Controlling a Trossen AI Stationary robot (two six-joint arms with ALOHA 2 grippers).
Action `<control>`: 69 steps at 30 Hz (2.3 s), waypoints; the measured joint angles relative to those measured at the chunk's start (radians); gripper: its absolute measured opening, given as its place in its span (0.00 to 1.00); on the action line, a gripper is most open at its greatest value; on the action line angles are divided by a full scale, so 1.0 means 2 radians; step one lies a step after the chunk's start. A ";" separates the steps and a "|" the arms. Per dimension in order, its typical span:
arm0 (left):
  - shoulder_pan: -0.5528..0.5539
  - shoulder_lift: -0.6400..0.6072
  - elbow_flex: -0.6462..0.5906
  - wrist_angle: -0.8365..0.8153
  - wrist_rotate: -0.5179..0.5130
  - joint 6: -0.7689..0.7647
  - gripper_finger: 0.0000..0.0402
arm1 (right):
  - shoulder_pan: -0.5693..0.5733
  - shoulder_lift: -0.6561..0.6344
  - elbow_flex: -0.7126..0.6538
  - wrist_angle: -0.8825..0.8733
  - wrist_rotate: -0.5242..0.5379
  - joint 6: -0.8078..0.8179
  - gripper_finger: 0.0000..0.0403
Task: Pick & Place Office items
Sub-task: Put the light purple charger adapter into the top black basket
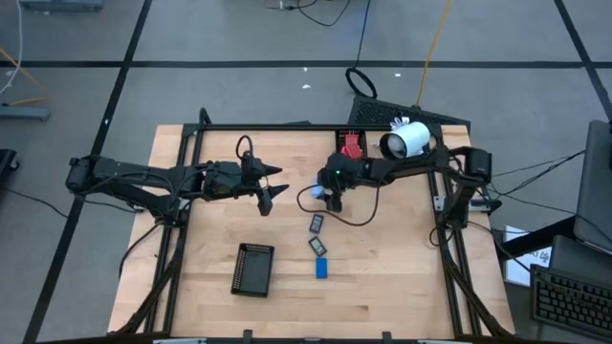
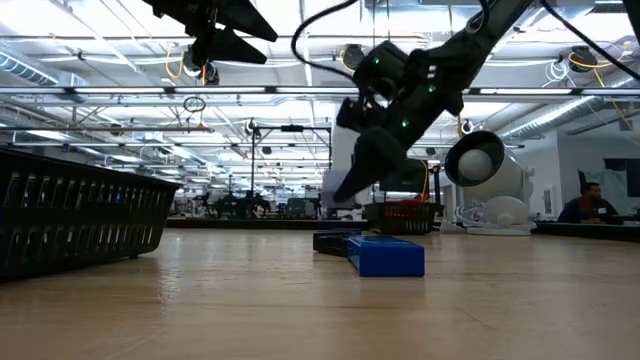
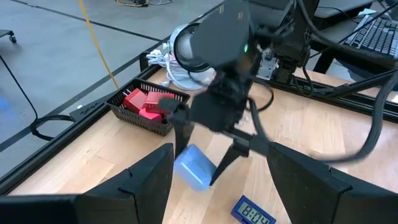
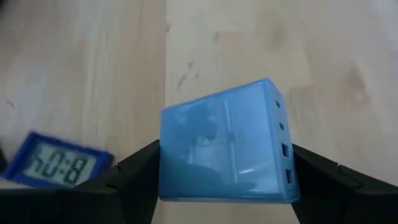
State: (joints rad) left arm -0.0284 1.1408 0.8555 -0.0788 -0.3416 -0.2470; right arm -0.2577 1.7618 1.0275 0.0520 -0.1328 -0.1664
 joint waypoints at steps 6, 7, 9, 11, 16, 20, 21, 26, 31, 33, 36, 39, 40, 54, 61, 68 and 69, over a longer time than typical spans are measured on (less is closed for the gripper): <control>0.000 0.008 0.000 0.003 0.000 -0.001 0.65 | -0.003 -0.036 0.000 -0.019 0.009 -0.001 0.68; 0.000 0.010 0.000 0.001 0.000 -0.001 0.65 | -0.004 -0.043 -0.002 -0.023 0.017 -0.005 0.68; 0.000 0.018 0.000 0.004 0.000 -0.001 0.65 | -0.007 -0.055 -0.006 -0.023 0.034 -0.014 0.68; 0.000 0.028 0.000 0.008 0.000 -0.001 0.65 | -0.015 -0.069 -0.011 -0.025 0.051 -0.017 0.69; 0.001 0.046 0.000 0.031 0.000 0.002 0.65 | -0.047 -0.102 -0.028 -0.039 0.057 -0.019 0.68; 0.002 0.047 0.000 0.044 0.000 0.008 0.65 | -0.090 -0.117 -0.044 -0.034 0.056 -0.017 0.68; 0.002 0.047 0.000 0.045 0.000 0.008 0.65 | -0.103 -0.117 -0.046 -0.026 0.057 -0.014 0.68; 0.002 0.047 0.000 0.046 0.000 0.009 0.65 | -0.162 -0.111 -0.063 0.045 0.056 0.011 0.68; 0.003 0.047 0.000 0.057 0.000 0.017 0.65 | -0.197 -0.100 -0.072 0.082 0.055 0.030 0.69; 0.004 0.047 0.000 0.060 0.000 0.018 0.65 | -0.202 -0.094 -0.072 0.085 0.054 0.028 0.69; 0.005 0.047 0.000 0.068 0.000 0.031 0.65 | -0.202 -0.075 -0.072 0.082 0.054 0.023 0.68; 0.005 0.047 0.000 0.068 0.000 0.036 0.65 | -0.202 -0.056 -0.072 0.089 0.057 0.021 0.69; 0.005 0.047 0.000 0.068 0.000 0.036 0.65 | -0.202 -0.048 -0.072 0.091 0.062 0.020 0.69; 0.005 0.047 0.000 0.067 0.000 0.044 0.65 | -0.201 -0.020 -0.072 0.089 0.082 0.022 0.70; 0.005 0.047 0.000 0.067 0.000 0.042 0.65 | -0.201 -0.021 -0.072 0.087 0.081 0.025 0.76; 0.005 0.047 0.000 0.066 0.000 0.042 0.65 | -0.196 -0.041 -0.072 0.072 0.081 0.025 0.83; 0.005 0.047 0.000 0.066 0.000 0.042 0.65 | -0.194 -0.044 -0.072 0.075 0.081 0.025 0.83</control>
State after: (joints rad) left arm -0.0181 1.2343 0.8558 0.0532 -0.3408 -0.1632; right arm -0.6462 1.6743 0.8838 0.2028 0.0300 -0.1165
